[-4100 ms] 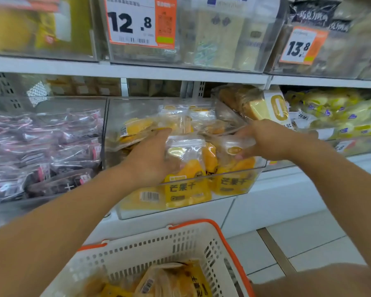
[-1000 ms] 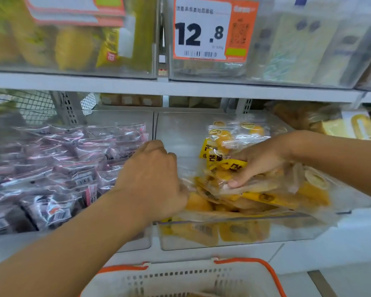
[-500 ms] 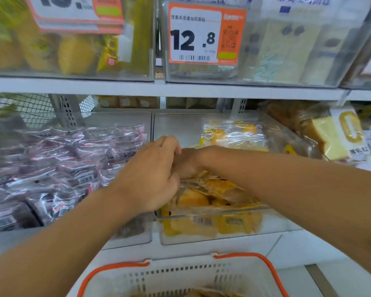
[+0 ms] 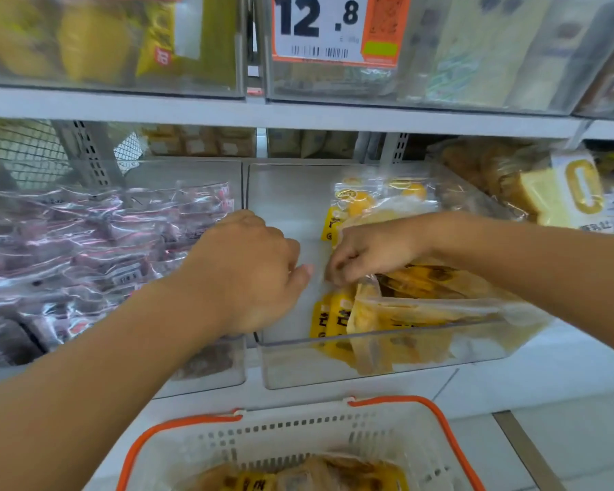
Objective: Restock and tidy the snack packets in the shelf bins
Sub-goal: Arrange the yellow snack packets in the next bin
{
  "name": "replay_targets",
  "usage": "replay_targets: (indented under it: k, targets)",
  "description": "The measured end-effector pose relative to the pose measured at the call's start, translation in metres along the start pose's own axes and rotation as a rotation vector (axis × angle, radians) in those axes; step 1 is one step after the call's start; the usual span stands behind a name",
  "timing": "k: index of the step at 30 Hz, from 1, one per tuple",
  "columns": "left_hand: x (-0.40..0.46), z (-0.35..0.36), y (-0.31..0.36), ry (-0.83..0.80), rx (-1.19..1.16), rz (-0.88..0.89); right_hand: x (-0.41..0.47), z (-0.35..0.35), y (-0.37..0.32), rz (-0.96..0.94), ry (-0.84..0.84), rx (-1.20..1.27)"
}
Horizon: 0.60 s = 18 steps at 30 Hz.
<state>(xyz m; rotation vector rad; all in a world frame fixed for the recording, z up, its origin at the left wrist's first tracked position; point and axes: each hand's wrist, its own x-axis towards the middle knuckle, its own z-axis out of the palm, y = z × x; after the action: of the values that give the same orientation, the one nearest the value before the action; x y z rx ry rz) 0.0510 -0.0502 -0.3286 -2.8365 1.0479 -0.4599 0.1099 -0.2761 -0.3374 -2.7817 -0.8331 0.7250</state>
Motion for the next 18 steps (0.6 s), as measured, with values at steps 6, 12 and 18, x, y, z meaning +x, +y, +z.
replay_targets:
  k: [6, 12, 18]
  targets:
    - [-0.011, -0.014, 0.007, -0.136, -0.215, 0.134, 0.001, 0.013, -0.006, 0.105, 0.001, -0.097]
    - [-0.006, -0.011, 0.022, 0.026, -0.236, 0.131, -0.053, -0.029, -0.04, 0.201, 0.067, 0.108]
    - [0.028, -0.034, -0.014, 0.481, -0.289, -0.164, -0.08, -0.036, -0.037, 0.175, 0.527, 0.541]
